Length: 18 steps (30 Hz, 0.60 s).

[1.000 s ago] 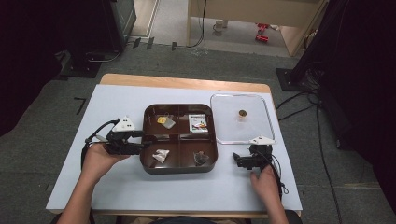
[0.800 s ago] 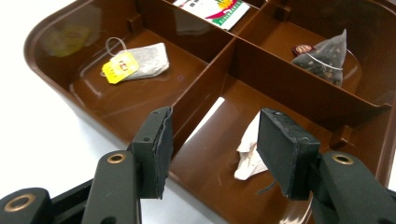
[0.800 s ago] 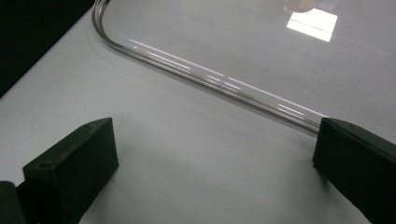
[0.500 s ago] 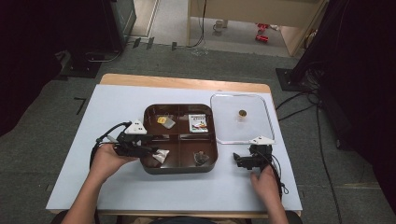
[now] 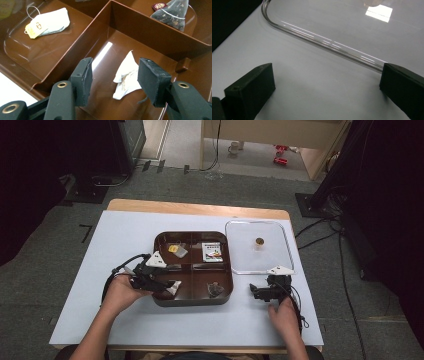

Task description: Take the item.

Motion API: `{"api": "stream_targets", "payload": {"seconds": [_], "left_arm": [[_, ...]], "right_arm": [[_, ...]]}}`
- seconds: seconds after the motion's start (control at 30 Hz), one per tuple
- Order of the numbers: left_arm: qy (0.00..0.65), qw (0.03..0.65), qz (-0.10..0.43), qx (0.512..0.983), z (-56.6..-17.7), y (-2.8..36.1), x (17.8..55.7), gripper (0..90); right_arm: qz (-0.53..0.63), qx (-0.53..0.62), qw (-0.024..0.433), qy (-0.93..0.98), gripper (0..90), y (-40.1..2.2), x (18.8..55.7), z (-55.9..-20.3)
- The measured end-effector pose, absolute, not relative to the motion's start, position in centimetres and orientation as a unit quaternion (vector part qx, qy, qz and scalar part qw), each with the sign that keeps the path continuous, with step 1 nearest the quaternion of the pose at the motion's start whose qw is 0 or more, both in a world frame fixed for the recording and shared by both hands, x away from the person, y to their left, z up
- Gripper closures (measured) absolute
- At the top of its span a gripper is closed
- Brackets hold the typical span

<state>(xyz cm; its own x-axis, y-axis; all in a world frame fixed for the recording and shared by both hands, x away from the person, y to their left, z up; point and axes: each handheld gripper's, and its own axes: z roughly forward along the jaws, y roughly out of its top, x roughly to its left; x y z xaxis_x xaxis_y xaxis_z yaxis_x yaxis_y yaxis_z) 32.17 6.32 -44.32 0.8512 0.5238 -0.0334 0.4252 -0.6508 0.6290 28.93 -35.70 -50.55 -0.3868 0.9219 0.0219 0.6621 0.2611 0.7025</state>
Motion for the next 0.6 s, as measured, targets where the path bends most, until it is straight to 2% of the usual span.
{"api": "stream_targets", "payload": {"seconds": [0.6], "left_arm": [[0.230, 0.289, 0.078, 0.926, -45.1, 4.5, 32.0, 50.1]], "right_arm": [[0.322, 0.516, 0.202, 0.768, 0.0, -35.7, 28.9, -50.6]]}}
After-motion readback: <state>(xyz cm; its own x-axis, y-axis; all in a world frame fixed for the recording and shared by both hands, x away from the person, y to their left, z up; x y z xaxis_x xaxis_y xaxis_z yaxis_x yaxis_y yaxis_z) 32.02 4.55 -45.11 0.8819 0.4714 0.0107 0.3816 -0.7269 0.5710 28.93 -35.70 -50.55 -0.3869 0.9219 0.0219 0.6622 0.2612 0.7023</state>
